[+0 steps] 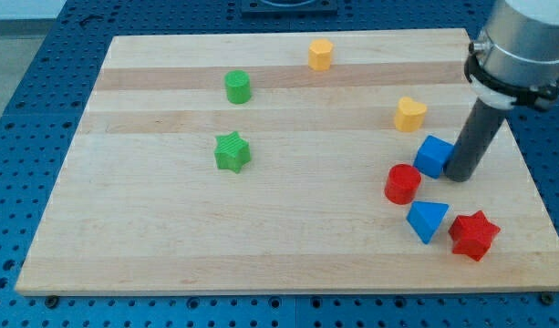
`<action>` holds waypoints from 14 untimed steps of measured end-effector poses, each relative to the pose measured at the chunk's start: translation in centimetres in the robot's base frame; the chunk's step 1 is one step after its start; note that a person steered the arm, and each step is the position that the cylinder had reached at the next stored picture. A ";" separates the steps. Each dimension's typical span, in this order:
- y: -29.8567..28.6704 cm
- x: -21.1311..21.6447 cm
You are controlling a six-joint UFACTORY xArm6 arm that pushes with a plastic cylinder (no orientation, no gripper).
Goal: Move the blue cube and yellow heart towards the up
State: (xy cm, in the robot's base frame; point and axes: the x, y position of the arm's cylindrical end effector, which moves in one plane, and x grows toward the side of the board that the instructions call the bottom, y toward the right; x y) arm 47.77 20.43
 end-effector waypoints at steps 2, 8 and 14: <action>-1.3 3.8; -3.7 -13.6; -5.2 -14.5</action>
State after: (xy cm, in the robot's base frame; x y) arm 33.24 15.24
